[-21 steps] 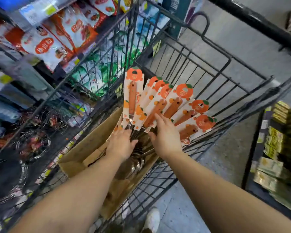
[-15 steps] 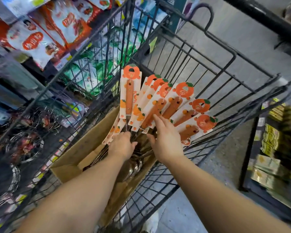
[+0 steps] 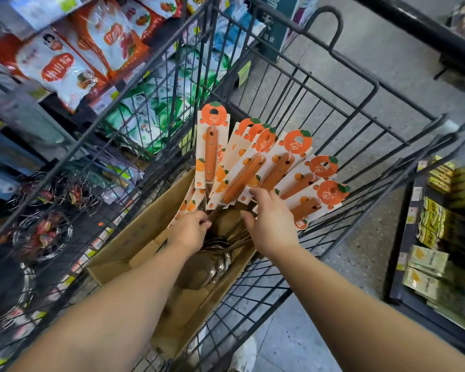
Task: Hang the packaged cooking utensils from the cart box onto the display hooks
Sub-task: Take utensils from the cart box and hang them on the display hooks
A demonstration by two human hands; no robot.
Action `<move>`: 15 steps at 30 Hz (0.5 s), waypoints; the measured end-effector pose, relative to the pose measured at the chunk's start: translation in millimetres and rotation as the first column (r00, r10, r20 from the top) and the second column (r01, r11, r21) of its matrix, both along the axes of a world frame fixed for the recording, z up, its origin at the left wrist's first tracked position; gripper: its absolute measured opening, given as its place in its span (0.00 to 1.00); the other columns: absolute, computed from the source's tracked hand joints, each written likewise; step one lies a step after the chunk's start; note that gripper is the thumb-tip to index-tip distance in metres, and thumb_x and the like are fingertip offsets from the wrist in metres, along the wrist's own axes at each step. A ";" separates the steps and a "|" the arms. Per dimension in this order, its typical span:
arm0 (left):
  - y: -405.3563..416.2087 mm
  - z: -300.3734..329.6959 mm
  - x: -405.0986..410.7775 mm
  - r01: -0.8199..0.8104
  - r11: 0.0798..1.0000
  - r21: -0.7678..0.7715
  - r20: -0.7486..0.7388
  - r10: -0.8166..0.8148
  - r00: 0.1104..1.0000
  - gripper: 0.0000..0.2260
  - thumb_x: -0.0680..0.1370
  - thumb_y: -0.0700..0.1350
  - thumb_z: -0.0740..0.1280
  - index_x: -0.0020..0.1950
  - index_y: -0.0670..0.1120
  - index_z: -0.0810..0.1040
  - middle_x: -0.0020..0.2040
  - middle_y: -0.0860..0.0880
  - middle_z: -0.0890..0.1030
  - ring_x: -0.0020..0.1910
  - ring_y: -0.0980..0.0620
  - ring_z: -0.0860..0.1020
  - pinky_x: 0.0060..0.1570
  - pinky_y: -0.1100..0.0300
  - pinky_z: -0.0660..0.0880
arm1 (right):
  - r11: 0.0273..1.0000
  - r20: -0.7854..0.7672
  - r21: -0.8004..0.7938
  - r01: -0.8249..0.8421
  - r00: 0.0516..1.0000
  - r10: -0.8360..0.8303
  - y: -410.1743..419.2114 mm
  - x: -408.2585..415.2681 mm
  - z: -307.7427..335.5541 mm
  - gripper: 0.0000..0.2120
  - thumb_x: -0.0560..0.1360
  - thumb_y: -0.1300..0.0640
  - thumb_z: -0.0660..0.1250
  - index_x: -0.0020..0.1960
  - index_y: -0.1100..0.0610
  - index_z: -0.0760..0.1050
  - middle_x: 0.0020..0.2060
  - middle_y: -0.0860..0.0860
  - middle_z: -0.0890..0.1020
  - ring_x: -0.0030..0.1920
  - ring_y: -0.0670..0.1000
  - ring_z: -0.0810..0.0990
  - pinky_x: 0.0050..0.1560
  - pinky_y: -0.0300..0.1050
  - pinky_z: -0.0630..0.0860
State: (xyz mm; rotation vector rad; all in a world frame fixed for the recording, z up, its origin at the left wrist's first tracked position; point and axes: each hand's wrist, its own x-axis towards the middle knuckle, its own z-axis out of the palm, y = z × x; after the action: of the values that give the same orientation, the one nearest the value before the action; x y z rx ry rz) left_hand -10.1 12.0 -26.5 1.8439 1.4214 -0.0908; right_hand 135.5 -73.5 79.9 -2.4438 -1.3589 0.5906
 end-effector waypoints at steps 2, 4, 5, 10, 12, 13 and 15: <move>2.7 10.8 -9.8 0.010 1.000 -0.003 0.047 -0.010 0.999 0.06 0.78 0.49 0.65 0.52 0.51 0.80 0.50 0.48 0.79 0.48 0.45 0.76 0.44 0.57 0.73 | 0.996 -0.066 -0.087 0.028 0.997 -0.034 -0.2 0.6 3.6 0.19 0.78 0.48 0.64 0.66 0.52 0.70 0.59 0.52 0.78 0.57 0.54 0.77 0.57 0.53 0.76; 5.2 26.0 -17.7 0.012 1.000 -0.006 0.130 -0.011 0.991 0.09 0.77 0.47 0.68 0.56 0.48 0.81 0.50 0.50 0.79 0.49 0.49 0.76 0.46 0.59 0.69 | 0.983 -0.190 -0.182 0.036 0.979 -0.071 0.0 0.2 7.6 0.18 0.78 0.47 0.64 0.65 0.52 0.72 0.57 0.51 0.80 0.54 0.53 0.79 0.52 0.48 0.78; 6.9 35.0 -19.4 0.026 1.000 -0.018 0.182 -0.022 0.983 0.10 0.76 0.46 0.69 0.56 0.47 0.81 0.50 0.51 0.80 0.49 0.51 0.76 0.47 0.59 0.70 | 0.979 -0.284 -0.201 0.024 0.955 -0.082 0.7 0.1 8.5 0.18 0.77 0.48 0.65 0.66 0.52 0.72 0.58 0.50 0.80 0.54 0.51 0.79 0.51 0.45 0.77; 11.2 75.8 -9.8 0.194 0.980 0.045 0.411 -0.195 0.891 0.03 0.72 0.44 0.73 0.45 0.50 0.84 0.44 0.49 0.82 0.45 0.48 0.79 0.50 0.49 0.76 | 0.998 -0.704 -0.048 0.047 0.707 -0.067 4.8 1.6 19.2 0.14 0.73 0.54 0.72 0.58 0.54 0.80 0.56 0.48 0.83 0.56 0.46 0.80 0.62 0.45 0.74; 11.8 90.9 -1.1 0.121 0.992 0.019 0.481 -0.115 0.869 0.03 0.72 0.44 0.74 0.44 0.48 0.84 0.42 0.47 0.83 0.42 0.48 0.80 0.48 0.53 0.77 | 0.988 -0.767 0.022 0.154 0.636 -0.082 6.6 6.1 24.5 0.10 0.72 0.56 0.73 0.53 0.56 0.82 0.50 0.49 0.86 0.52 0.48 0.83 0.57 0.46 0.78; 11.8 95.7 2.7 0.086 0.996 -0.008 0.510 -0.070 0.857 0.04 0.71 0.44 0.74 0.46 0.47 0.84 0.41 0.48 0.83 0.40 0.51 0.79 0.44 0.59 0.77 | 0.980 -0.785 0.044 0.196 0.613 -0.088 8.2 8.4 26.8 0.09 0.73 0.57 0.72 0.52 0.57 0.83 0.48 0.49 0.86 0.50 0.48 0.84 0.53 0.44 0.79; 10.5 98.1 7.9 0.025 0.996 -0.085 0.547 0.026 0.836 0.07 0.71 0.43 0.74 0.48 0.48 0.84 0.39 0.52 0.83 0.37 0.58 0.78 0.39 0.69 0.75 | 0.968 -0.782 0.079 0.238 0.618 -0.088 12.0 12.3 30.4 0.07 0.74 0.59 0.71 0.52 0.57 0.83 0.45 0.48 0.86 0.46 0.45 0.84 0.45 0.39 0.80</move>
State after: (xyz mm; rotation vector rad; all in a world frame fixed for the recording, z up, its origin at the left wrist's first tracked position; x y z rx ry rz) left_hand -2.3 22.5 71.6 1.6159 0.9906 0.3490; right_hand 147.8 -61.5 110.3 -1.7558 -0.7560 1.2308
